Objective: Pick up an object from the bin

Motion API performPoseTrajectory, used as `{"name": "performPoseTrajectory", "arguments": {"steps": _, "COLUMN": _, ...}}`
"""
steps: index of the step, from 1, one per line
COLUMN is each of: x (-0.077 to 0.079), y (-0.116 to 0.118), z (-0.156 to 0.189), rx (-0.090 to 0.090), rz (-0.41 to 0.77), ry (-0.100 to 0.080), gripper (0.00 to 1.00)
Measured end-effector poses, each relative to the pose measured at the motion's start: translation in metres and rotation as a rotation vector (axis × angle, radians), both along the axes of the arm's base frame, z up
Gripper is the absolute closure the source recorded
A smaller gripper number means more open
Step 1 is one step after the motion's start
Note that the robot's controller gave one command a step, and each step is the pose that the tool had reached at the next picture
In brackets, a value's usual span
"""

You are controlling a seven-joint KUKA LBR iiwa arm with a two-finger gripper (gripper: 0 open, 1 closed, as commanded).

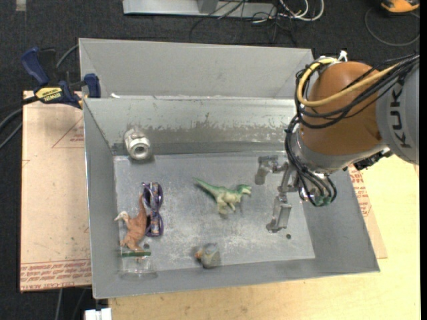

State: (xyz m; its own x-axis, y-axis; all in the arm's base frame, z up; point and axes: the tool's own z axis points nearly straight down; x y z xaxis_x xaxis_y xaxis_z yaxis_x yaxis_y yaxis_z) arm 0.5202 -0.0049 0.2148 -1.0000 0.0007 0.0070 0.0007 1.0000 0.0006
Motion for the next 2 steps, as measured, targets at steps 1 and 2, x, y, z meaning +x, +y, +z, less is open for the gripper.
{"name": "performPoseTrajectory", "arguments": {"steps": 1, "x": 0.002, "y": 0.0, "z": 0.004, "rx": 0.0, "rz": 0.0, "ry": -0.008, "gripper": 0.0}}
{"name": "performPoseTrajectory", "arguments": {"steps": 2, "x": 0.067, "y": 0.02, "z": -0.144, "rx": 0.001, "rz": -0.004, "ry": -0.006, "gripper": 0.0}}
